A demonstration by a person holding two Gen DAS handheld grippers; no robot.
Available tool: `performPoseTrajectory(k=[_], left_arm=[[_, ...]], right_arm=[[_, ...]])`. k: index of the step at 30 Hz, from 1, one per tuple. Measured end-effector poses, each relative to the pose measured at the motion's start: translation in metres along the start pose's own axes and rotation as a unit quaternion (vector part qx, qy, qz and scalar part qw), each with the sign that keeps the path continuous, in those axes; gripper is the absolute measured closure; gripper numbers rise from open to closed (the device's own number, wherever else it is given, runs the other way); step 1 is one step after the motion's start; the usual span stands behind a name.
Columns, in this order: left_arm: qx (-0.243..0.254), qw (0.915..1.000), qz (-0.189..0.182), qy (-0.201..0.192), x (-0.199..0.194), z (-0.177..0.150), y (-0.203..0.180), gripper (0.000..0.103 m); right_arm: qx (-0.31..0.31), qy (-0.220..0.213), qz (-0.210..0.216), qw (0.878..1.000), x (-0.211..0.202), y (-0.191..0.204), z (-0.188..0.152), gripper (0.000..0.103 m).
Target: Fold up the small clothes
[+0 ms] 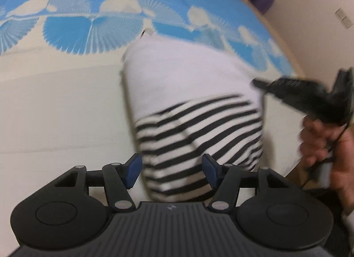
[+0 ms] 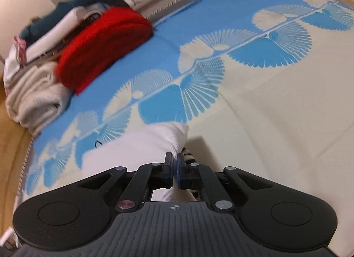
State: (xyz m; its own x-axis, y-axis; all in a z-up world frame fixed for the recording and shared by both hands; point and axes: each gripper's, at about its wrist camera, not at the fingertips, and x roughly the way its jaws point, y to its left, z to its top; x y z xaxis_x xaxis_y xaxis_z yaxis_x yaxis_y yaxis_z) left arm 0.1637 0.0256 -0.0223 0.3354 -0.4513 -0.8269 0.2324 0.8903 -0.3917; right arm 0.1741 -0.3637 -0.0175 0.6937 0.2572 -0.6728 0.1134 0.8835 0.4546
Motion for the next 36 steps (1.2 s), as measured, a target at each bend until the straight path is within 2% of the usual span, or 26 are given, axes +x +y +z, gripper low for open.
performPoseTrajectory(k=[2,3,5,6,8,10,12,14,17,19,20,21,24,30,32,34,35,36], left_arm=[[-0.003,0.9997,-0.022,0.004,0.001,-0.001,-0.002,0.038],[0.008,0.9996,-0.02,0.017,0.007,-0.003,-0.004,0.038],[0.061,0.9956,0.031,0.063,0.026,-0.013,-0.01,0.034],[0.09,0.9895,0.067,0.092,0.039,-0.02,-0.011,0.034],[0.125,0.9823,0.091,0.106,0.048,-0.027,-0.016,0.033],[0.127,0.9823,0.088,0.106,0.048,-0.026,-0.015,0.032],[0.12,0.9831,0.091,0.105,0.047,-0.026,-0.013,0.03],[0.119,0.9844,0.084,0.098,0.043,-0.024,-0.016,0.03],[0.099,0.9893,0.065,0.086,0.032,-0.018,-0.012,0.031],[0.083,0.9928,0.056,0.066,0.022,-0.013,-0.009,0.031],[0.076,0.9942,0.051,0.056,0.018,-0.011,-0.007,0.031],[0.071,0.9952,0.046,0.05,0.014,-0.009,-0.006,0.031],[0.056,0.997,0.039,0.038,0.006,-0.003,-0.002,0.031],[0.041,0.9978,0.039,0.034,0.007,0.003,-0.003,0.031],[0.037,0.9981,0.034,0.036,0.008,0.002,-0.005,0.031],[0.039,0.998,0.03,0.039,0.01,0.002,-0.007,0.03],[0.041,0.998,0.028,0.04,0.011,0.001,-0.008,0.03],[0.042,0.998,0.025,0.041,0.011,0.001,-0.01,0.03]], right_arm=[[-0.018,0.002,-0.007,1.0,0.005,0.007,-0.002,0.101],[-0.026,0.005,-0.014,1.0,0.008,0.011,-0.004,0.101],[-0.034,0.011,-0.031,0.999,0.014,0.014,-0.005,0.101],[-0.039,0.013,-0.039,0.998,0.018,0.014,-0.005,0.101],[-0.046,0.026,-0.054,0.997,0.026,0.015,-0.005,0.101],[-0.066,0.038,-0.084,0.994,0.035,0.018,-0.01,0.103],[-0.085,0.042,-0.092,0.991,0.039,0.023,-0.013,0.103],[-0.089,0.043,-0.079,0.992,0.037,0.024,-0.015,0.103],[-0.066,0.05,-0.037,0.996,0.028,0.017,-0.013,0.099],[-0.045,0.053,-0.018,0.997,0.018,0.005,-0.011,0.088],[-0.034,0.056,-0.011,0.998,0.014,0.001,-0.011,0.073],[-0.023,0.064,0.0,0.998,0.011,-0.006,-0.011,0.063],[-0.022,0.116,0.023,0.993,0.01,-0.021,-0.02,0.062],[-0.116,0.202,0.018,0.972,0.012,-0.019,-0.054,0.062],[-0.14,0.215,0.014,0.966,0.011,-0.018,-0.063,0.062],[-0.151,0.214,0.018,0.965,0.004,-0.018,-0.068,0.08],[-0.152,0.211,0.024,0.965,0.0,-0.018,-0.069,0.101],[-0.151,0.202,0.033,0.967,-0.007,-0.019,-0.067,0.102]])
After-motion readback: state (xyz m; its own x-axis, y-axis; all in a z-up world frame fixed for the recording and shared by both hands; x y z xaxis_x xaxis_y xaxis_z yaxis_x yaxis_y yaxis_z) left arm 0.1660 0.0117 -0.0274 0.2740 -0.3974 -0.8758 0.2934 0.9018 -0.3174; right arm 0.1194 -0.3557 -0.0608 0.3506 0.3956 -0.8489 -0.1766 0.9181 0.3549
